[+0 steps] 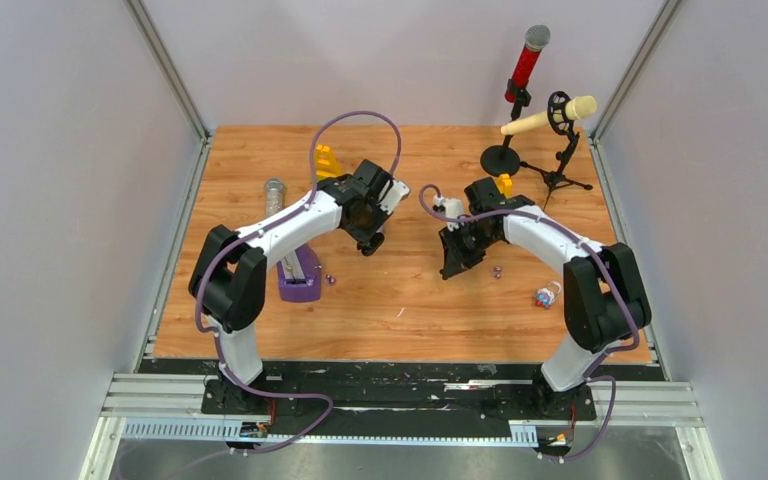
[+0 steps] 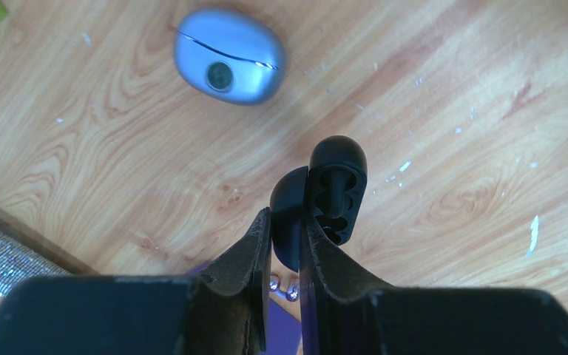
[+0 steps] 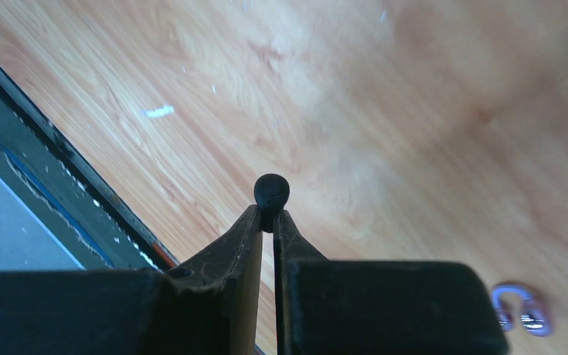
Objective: Insert the wireless bluetooth earbuds into the charging case
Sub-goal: Pick up the earbud from the center of the board.
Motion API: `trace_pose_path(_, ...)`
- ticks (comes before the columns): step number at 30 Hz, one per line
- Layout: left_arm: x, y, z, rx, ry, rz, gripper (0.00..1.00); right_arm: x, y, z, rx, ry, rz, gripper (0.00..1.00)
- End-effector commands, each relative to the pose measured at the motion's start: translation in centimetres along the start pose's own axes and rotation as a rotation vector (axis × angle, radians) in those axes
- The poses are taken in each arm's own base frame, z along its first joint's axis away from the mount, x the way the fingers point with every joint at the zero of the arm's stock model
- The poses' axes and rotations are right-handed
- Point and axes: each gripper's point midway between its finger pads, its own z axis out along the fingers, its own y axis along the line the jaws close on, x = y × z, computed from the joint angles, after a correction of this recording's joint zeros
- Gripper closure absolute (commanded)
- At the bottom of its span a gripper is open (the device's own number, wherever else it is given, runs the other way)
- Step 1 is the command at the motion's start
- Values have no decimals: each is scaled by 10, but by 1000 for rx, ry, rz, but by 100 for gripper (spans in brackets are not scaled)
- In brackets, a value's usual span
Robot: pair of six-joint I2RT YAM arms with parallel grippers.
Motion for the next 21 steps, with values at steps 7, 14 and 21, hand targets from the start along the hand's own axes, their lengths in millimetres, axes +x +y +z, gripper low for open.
trace_pose_path(7,-65,30,-17,-156,-130,-235,85,-123,19,-44,-11,-293,-21,92)
trace_pose_path(14,-69,26,-20,-154,-124,-389,84,-167,35,-43,-132,-383,96,92)
trace_pose_path(21,-72,13,-27,-107,-174,-494,83,-182,34,-28,-196,-399,180,92)
